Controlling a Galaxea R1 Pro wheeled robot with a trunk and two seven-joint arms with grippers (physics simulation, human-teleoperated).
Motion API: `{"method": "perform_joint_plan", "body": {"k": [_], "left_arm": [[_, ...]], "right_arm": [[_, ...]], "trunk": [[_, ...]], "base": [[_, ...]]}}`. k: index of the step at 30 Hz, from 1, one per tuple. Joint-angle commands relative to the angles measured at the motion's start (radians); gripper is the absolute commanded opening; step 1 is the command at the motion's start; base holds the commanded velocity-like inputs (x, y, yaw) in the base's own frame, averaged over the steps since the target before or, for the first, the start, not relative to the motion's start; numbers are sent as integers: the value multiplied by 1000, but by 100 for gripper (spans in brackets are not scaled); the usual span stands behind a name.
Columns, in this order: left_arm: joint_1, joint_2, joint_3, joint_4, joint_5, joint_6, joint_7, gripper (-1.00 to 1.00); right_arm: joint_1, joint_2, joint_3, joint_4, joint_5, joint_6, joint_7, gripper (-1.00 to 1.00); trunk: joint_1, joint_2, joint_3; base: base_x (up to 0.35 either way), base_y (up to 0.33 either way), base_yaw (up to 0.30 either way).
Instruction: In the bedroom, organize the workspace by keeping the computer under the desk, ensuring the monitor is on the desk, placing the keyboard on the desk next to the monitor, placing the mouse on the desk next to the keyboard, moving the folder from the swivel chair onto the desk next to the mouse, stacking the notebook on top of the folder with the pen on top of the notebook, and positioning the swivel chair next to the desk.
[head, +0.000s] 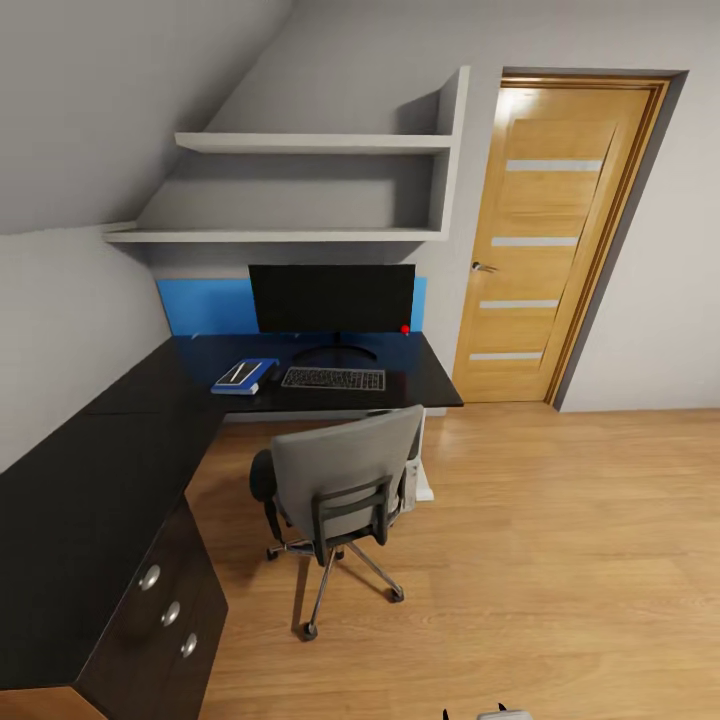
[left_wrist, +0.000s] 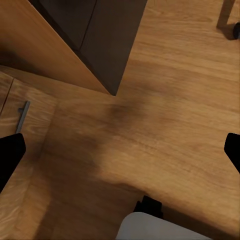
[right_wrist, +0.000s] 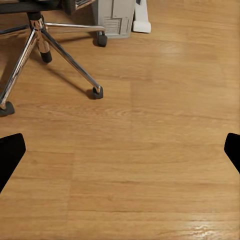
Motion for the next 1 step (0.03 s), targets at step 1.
{"method": "perform_joint_plan", "body": {"k": [1], "left_arm": [[0,0,-8,0,3,-1,7,100]], "right_arm": [[-1,1,9,2,-5,-3,-5,100]], "trunk": [[0,-1,-1]], "base": [[0,0,0]]}}
